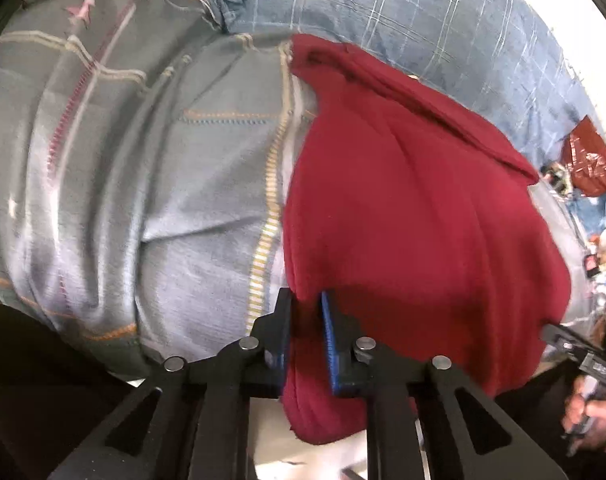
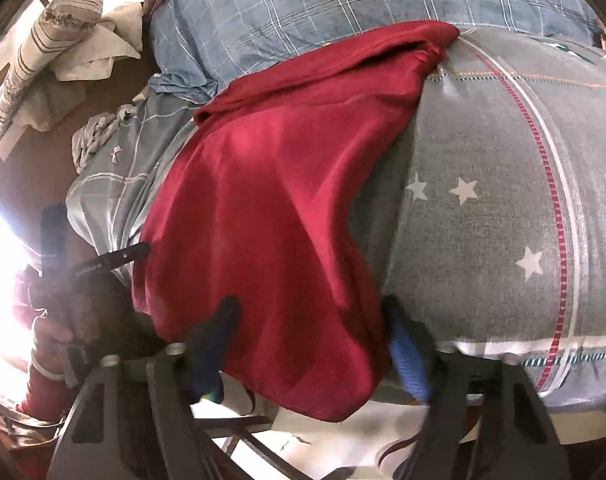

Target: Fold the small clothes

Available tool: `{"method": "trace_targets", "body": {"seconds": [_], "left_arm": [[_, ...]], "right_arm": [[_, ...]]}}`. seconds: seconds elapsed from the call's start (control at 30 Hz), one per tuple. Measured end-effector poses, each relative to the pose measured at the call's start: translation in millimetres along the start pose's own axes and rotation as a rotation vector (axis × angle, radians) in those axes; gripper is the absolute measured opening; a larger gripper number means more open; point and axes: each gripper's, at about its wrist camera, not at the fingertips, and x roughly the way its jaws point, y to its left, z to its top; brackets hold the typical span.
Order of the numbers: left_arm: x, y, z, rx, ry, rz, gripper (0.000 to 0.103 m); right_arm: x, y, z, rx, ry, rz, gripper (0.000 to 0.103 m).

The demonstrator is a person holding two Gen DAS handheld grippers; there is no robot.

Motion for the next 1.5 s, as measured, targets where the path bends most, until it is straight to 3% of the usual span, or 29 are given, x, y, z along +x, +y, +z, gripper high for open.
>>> {"method": "trace_targets", "body": {"seconds": [0.1, 0.13, 0.27, 0.37, 0.43, 0.5, 0.53, 0.57, 0.63, 0.67, 0.7, 0.73, 0.77, 0.93, 1.17, 1.37, 1.5], "left_arm": [[-0.4, -5.5, 0.3, 0.034, 0.008, 0.016, 0.008], [-1.0, -8.2, 0.7, 0.047, 0.021, 0.01, 0.008], [-1.6, -8.4, 2.6, 0.057, 0.038, 0.011, 0.009], [1.8, -7.2, 5.9, 0.034, 0.045, 0.01, 0.013], [3.0, -10.5, 6.6, 0.034, 0.044, -0.003, 0.021], [4.9, -13.1, 4.7, 0.033, 0.032, -0.041, 0.042], [5.8, -14.2, 4.1, 0.032, 0.026, -0.058, 0.047], [7.4, -15.3, 3.4, 0.036, 0.021, -0.064, 0.051], [10.7, -20.3, 3.7, 0.072, 0.019, -0.032, 0.048], [11.2, -21.3, 4.8, 0.088, 0.019, -0.019, 0.035], [12.0, -20.4, 6.7, 0.092, 0.023, -0.012, 0.006], [13.8, -15.9, 9.5, 0.075, 0.045, -0.038, 0.008], [13.9, -11.8, 11.7, 0.054, 0.057, -0.063, 0.007], [-10.4, -6.2, 21.5, 0.048, 0.028, -0.089, 0.007], [-62.5, -6.1, 42.8, 0.062, -0.1, -0.136, 0.007], [-86.3, -4.3, 56.4, 0.075, -0.154, -0.183, 0.007], [-85.4, -11.4, 81.1, 0.083, -0.19, -0.2, 0.007]], "right_arm": [[0.7, -3.3, 0.8, 0.011, 0.014, 0.006, 0.027], [0.8, -4.5, 0.6, 0.017, 0.03, 0.02, 0.008], [-15.3, 10.8, -5.5, -0.034, 0.02, 0.088, 0.008], [-11.6, 4.0, -5.1, -0.011, 0.023, 0.04, 0.013], [-3.1, -4.9, -5.9, 0.036, 0.062, 0.051, 0.016], [2.9, -6.6, -8.2, 0.044, 0.087, 0.07, 0.034], [4.4, -4.2, -9.3, 0.03, 0.087, 0.077, 0.041], [5.4, -1.9, -9.9, 0.017, 0.084, 0.08, 0.041], [8.7, 2.3, -10.0, 0.001, 0.082, 0.079, 0.04], [8.3, 3.0, -9.9, -0.003, 0.082, 0.084, 0.033], [9.2, 3.9, -9.7, -0.004, 0.093, 0.098, 0.029], [9.4, 5.5, -9.8, -0.005, 0.101, 0.1, 0.015], [8.3, 6.4, -9.6, -0.007, 0.104, 0.102, 0.009], [-22.4, 11.0, -3.5, 0.014, 0.033, 0.175, 0.009], [-72.5, 8.6, 17.3, 0.066, -0.097, 0.282, 0.008], [-81.4, 11.5, 41.8, 0.099, -0.177, 0.375, 0.008], [-82.1, 8.7, 73.0, 0.136, -0.259, 0.392, 0.008]]}}
